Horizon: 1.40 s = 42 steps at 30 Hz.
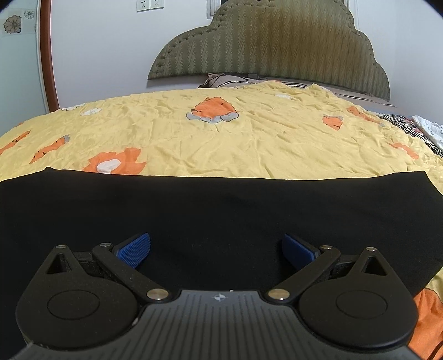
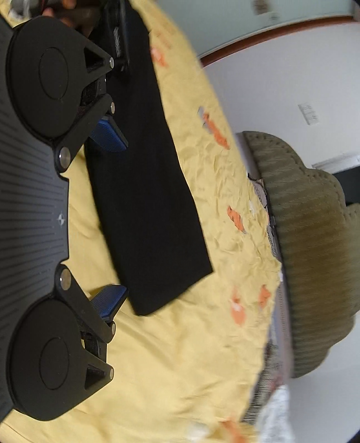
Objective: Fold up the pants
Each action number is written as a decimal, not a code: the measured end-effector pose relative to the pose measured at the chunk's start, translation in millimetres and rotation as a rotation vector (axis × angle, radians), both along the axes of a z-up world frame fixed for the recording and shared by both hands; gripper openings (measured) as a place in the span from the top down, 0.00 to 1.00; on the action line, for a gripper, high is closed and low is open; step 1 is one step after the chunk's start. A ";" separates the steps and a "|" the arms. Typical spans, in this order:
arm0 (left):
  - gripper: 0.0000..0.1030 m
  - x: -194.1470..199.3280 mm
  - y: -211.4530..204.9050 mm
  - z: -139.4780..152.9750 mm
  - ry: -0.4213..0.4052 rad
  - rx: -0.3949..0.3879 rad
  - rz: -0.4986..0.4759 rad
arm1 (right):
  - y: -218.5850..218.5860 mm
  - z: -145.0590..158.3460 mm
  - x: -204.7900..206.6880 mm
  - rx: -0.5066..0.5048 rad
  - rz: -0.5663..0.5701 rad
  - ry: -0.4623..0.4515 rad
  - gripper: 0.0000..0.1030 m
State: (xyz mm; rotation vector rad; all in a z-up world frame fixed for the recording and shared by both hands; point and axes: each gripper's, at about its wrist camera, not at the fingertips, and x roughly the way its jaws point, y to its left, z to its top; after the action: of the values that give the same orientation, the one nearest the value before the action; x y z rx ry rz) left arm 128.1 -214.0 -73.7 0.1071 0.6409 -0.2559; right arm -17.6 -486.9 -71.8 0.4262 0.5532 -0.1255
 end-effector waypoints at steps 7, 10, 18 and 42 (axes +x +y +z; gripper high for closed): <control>0.00 0.5 -0.3 -0.3 0.000 0.001 0.000 | -13.4 -7.4 4.8 0.173 -0.015 -0.037 0.00; 0.00 0.5 -0.3 -0.3 0.000 0.000 0.001 | -19.6 -9.5 13.6 0.190 -0.044 -0.054 0.00; 0.00 0.2 -0.8 -0.1 0.000 0.000 0.001 | -43.7 -18.2 23.2 0.293 -0.177 -0.098 0.44; 0.01 77.6 -109.0 33.9 0.525 -0.513 -0.398 | 89.6 16.6 54.5 -0.644 0.010 0.029 0.82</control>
State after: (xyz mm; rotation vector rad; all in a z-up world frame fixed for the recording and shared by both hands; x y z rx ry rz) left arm 205.7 -323.0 -39.8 -0.3420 1.0533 -0.8424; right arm 36.9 -397.3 -55.3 -0.2058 0.5113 -0.2895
